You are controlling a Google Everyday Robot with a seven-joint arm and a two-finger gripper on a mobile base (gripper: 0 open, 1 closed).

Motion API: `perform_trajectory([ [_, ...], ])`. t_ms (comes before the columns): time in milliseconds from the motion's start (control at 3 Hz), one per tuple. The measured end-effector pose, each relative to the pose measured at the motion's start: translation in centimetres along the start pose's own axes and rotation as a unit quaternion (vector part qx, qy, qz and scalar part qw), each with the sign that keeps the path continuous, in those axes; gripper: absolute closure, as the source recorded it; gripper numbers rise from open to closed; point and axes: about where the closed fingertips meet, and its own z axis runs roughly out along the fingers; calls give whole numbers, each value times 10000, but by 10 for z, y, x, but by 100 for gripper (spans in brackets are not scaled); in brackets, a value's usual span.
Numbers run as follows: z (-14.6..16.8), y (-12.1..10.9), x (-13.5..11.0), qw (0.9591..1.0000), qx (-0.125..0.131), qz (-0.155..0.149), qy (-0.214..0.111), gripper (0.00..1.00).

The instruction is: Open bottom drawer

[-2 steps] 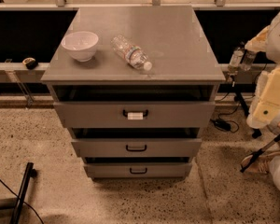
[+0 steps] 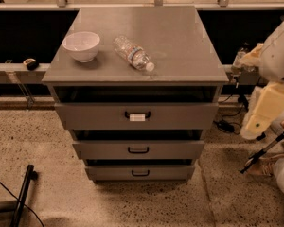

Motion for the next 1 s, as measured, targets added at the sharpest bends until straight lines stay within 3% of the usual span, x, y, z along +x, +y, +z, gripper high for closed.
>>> perform_trajectory([
  [333,65,18,-5,9997,-98,-138,-176,0],
  [667,100,35,-1,9995,-227,-160,-131,0],
  [1000,109,31,1,9984,-385,-98,-414,0],
])
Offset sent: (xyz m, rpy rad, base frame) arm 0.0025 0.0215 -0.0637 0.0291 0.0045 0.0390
